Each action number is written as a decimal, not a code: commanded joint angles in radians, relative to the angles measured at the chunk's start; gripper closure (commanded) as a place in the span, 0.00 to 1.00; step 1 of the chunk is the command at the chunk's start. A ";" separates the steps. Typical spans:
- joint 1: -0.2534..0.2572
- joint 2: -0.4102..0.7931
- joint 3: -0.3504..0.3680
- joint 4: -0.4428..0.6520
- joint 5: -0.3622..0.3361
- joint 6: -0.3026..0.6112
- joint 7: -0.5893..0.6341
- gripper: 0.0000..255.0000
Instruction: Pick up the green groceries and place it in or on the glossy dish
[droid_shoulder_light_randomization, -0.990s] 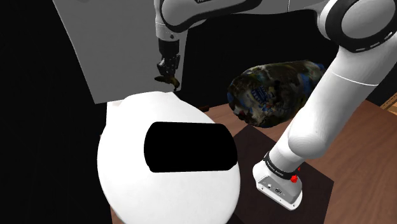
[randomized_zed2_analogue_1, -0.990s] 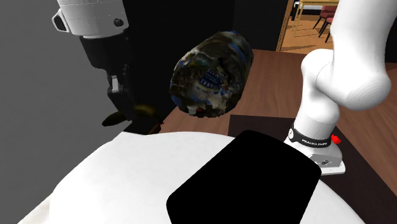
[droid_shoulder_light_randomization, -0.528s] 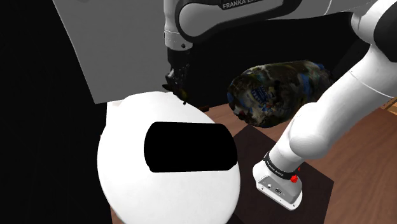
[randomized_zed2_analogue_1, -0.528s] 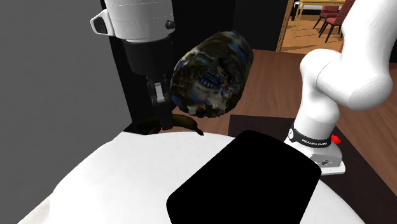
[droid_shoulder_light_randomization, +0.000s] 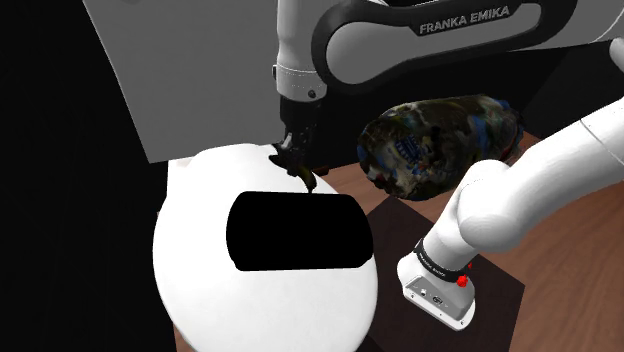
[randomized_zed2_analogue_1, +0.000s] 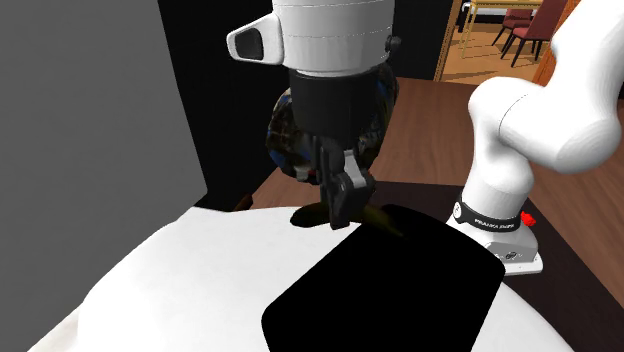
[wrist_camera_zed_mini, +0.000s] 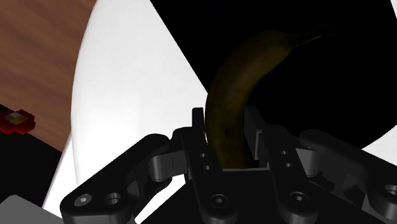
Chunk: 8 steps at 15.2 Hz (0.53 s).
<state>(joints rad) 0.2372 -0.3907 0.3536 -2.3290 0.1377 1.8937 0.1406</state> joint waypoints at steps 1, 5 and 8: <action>0.026 -0.054 0.019 -0.047 0.028 -0.003 0.026 1.00; 0.063 -0.117 0.047 -0.104 0.068 -0.006 0.065 1.00; 0.063 -0.106 0.055 -0.136 0.071 0.038 0.065 1.00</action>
<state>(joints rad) 0.3004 -0.5013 0.4061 -2.4519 0.2074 1.9142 0.2057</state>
